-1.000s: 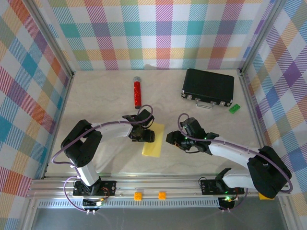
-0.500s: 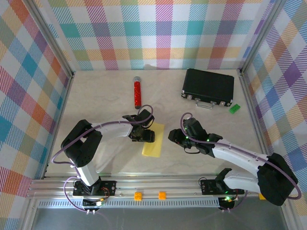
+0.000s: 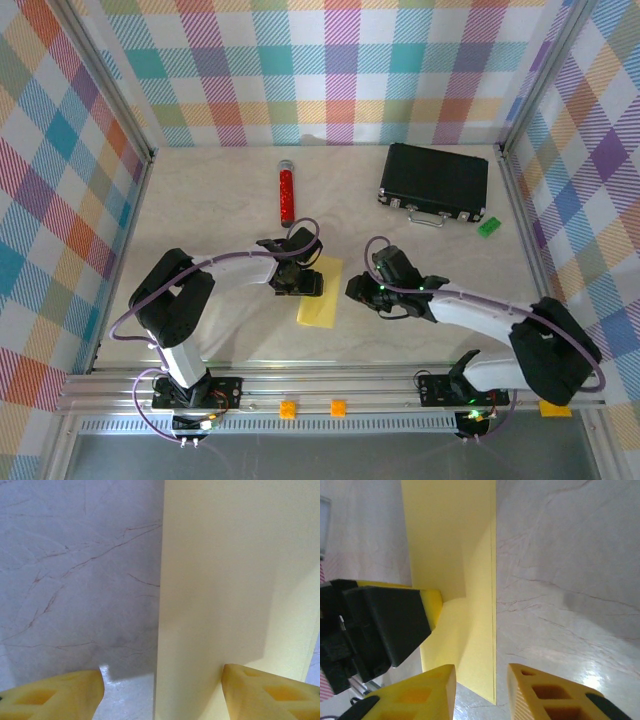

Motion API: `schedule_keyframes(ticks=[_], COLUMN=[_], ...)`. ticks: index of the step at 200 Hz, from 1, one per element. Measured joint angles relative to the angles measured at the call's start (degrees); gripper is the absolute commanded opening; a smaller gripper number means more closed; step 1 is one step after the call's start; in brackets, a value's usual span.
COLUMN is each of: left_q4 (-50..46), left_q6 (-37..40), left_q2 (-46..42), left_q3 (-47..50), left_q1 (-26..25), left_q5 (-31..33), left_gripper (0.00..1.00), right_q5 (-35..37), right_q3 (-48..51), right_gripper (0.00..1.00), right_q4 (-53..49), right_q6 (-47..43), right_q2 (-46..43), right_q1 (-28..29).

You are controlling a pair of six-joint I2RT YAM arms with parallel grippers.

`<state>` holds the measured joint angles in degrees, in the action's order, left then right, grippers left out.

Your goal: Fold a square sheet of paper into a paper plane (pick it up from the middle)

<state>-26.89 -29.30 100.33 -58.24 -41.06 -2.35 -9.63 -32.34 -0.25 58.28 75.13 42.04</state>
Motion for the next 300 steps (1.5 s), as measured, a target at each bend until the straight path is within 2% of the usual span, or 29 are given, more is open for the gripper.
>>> schedule_keyframes(ticks=[30,46,98,169,210,256,300], left_q4=[0.0,0.0,-0.7,-0.7,0.1,5.1,12.0], left_q6=[0.3,0.6,0.7,0.7,0.4,-1.9,-5.7], left_q2=[0.0,0.1,0.4,0.4,-0.3,-4.5,-10.3], left_q3=[0.0,-0.1,-0.6,-0.6,0.0,3.8,7.7], left_q1=[0.0,0.0,0.0,0.0,0.0,0.3,0.3], left_q5=[0.0,0.0,0.0,-0.1,-0.3,-3.5,-6.7], left_gripper=[0.67,0.67,0.68,0.68,0.7,0.77,0.74], right_q5=[-3.5,-5.1,-6.8,-7.6,-7.8,-9.0,-10.5], right_q3=[-0.2,-0.9,-5.8,-7.9,-9.5,-10.6,-10.9], right_gripper=[0.22,0.14,0.06,0.06,0.06,0.06,0.07], right_q4=[4.0,5.6,8.6,9.0,5.6,2.1,-0.6], right_q6=[0.2,0.5,0.9,0.5,-3.5,-9.5,-13.0], right_q2=[4.9,7.1,14.3,22.1,22.4,22.4,22.1], right_q1=[0.0,0.0,0.8,0.8,0.8,0.8,0.8])
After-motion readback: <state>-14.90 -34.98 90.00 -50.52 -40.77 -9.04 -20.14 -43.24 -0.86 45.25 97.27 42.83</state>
